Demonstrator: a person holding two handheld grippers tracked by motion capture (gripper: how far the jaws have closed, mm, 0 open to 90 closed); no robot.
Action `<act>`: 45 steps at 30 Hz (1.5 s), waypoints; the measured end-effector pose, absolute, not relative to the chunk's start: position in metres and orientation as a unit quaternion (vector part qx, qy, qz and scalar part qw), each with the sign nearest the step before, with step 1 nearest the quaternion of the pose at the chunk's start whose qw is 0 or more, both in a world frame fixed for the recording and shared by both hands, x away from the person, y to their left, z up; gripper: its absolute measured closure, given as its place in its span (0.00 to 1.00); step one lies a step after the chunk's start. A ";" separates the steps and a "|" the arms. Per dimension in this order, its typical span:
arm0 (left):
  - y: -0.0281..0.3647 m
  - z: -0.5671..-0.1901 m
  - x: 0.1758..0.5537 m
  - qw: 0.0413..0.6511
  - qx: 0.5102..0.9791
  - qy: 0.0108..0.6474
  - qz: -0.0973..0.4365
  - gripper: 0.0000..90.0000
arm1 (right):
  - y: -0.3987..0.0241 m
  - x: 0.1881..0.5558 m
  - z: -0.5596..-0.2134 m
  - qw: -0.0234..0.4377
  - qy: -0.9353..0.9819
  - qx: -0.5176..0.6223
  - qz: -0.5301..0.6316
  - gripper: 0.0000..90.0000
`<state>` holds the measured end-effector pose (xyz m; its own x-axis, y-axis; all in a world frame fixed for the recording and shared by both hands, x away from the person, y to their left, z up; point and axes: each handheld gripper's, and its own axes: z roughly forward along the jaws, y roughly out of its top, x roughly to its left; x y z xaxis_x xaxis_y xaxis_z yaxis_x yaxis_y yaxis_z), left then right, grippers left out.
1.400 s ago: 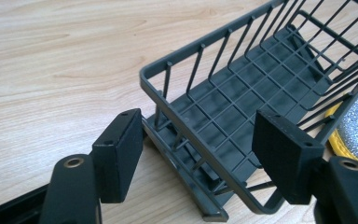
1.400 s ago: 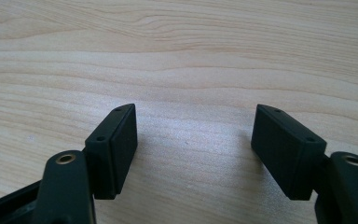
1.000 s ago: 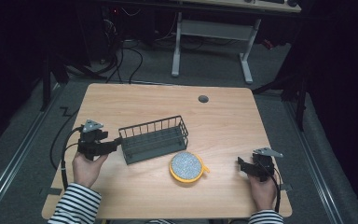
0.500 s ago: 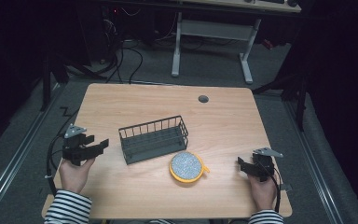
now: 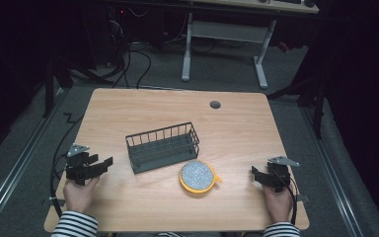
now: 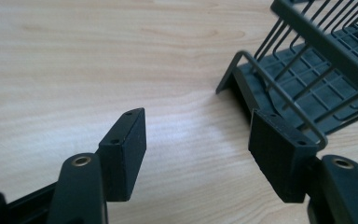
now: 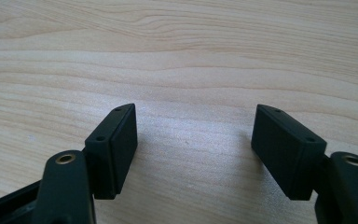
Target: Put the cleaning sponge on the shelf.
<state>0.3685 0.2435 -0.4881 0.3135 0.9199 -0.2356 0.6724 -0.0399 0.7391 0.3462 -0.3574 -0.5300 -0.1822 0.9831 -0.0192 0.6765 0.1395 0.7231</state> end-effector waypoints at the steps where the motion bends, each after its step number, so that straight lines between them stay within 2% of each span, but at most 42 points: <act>1: 0.244 -0.491 0.368 0.400 0.703 0.568 0.152 0.42 | -0.357 0.346 -0.530 0.258 0.709 0.585 0.297 0.35; 10: 0.246 -0.507 0.365 0.387 0.702 0.578 0.155 0.41 | -0.357 0.346 -0.530 0.258 0.709 0.585 0.297 0.35; 30: 0.243 -0.534 0.369 0.314 0.709 0.584 0.239 0.36 | -0.358 0.347 -0.530 0.258 0.708 0.586 0.298 0.36; 45: 0.244 -0.537 0.368 0.320 0.710 0.576 0.248 0.31 | -0.357 0.348 -0.530 0.256 0.708 0.586 0.300 0.36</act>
<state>0.3678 0.2440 -0.5373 0.2134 0.9768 -0.0169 0.6598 -0.1314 0.7399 0.3475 -0.3574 -0.5299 -0.1818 0.9833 -0.0110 0.6760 0.1331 0.7247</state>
